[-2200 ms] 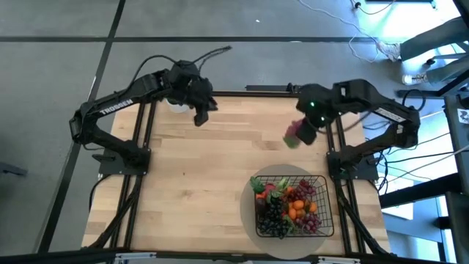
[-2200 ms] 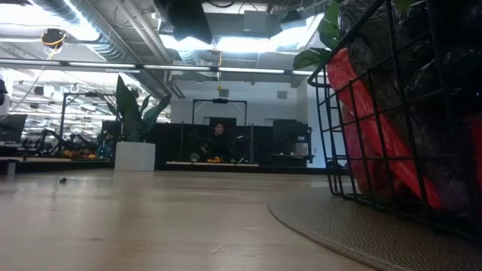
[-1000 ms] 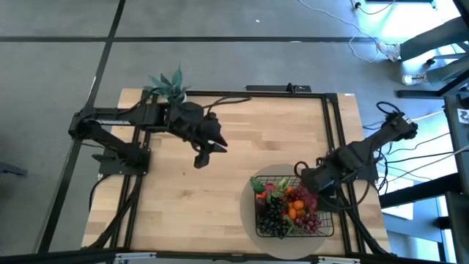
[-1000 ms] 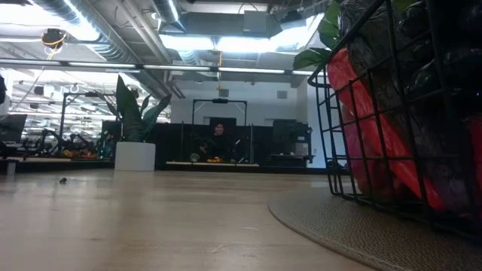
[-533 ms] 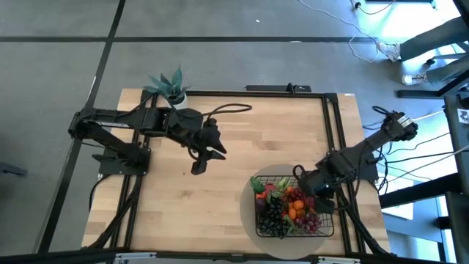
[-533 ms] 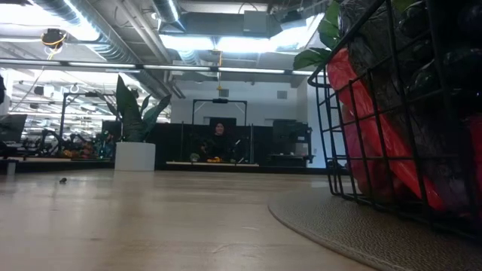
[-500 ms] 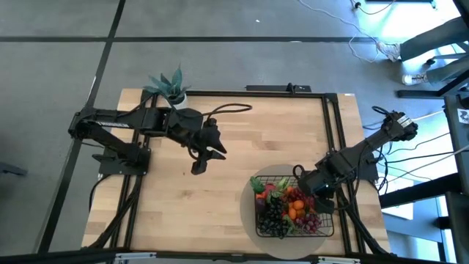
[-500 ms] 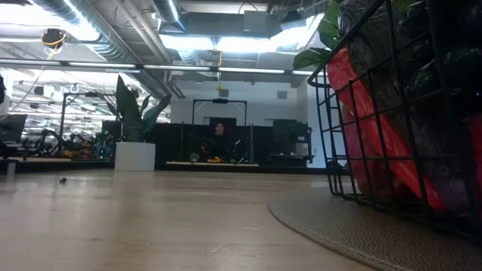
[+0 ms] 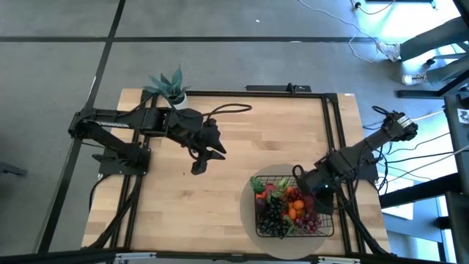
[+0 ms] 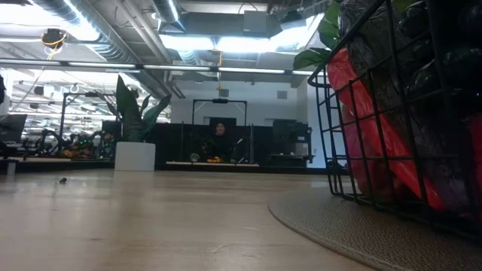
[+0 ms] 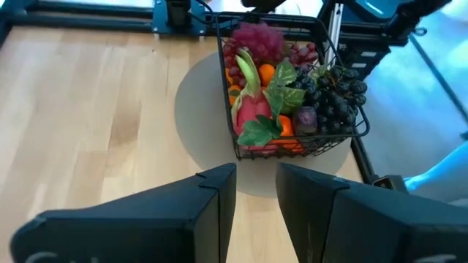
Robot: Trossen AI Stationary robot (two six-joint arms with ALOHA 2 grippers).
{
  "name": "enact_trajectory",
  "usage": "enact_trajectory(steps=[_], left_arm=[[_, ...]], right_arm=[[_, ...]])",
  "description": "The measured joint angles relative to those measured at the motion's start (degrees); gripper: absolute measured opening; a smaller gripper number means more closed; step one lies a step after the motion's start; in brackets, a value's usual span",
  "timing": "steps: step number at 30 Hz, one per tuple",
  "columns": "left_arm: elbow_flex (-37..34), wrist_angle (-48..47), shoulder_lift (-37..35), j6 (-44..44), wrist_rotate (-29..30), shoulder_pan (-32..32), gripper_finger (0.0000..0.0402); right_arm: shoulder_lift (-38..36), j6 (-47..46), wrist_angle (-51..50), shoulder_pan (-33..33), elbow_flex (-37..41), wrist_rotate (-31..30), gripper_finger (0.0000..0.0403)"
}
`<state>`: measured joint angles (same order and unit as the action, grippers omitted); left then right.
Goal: Build produce basket
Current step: Put the red grapes into the black wire basket, then return to Home Position
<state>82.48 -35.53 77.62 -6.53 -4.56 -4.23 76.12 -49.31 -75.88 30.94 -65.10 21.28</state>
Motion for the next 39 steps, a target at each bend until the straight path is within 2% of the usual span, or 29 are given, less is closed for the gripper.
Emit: enact_trajectory(steps=[3,9,15,18,20,31,36,39], left_arm=[[0.0,-0.3,0.0,-3.5,-0.7,-0.3,0.0087],[0.0,-4.4,0.0,-5.7,-4.1,-0.4,0.0085],[0.0,-7.0,-0.1,-7.3,-3.1,-0.3,0.0046],[0.0,-8.9,-1.9,-6.8,-2.9,-0.9,0.0012],[0.2,-9.3,-3.3,-6.9,-1.0,-1.4,0.0004],[-0.1,-14.3,-10.3,-8.3,7.5,-4.2,0.0001],[0.1,-15.2,-13.0,-9.0,10.2,-5.1,0.0001],[0.0,-17.0,-14.5,-9.6,11.9,-5.7,0.0001]], right_arm=[[0.0,-0.6,0.0,-0.8,0.0,5.4,0.0081],[0.0,0.1,-0.2,-2.3,-1.0,9.1,0.0058],[0.0,6.6,-0.4,-5.4,-3.8,10.9,0.0049],[0.0,9.7,-0.4,-6.6,-5.9,9.2,0.0049],[0.1,11.4,-0.4,-7.4,-7.5,7.2,0.0048],[0.0,15.8,-0.6,-10.7,-17.1,-2.5,0.0048],[0.0,14.1,3.1,-11.0,-18.0,-10.8,0.0048],[0.1,19.5,4.0,-12.3,-18.0,-10.2,0.0048]])
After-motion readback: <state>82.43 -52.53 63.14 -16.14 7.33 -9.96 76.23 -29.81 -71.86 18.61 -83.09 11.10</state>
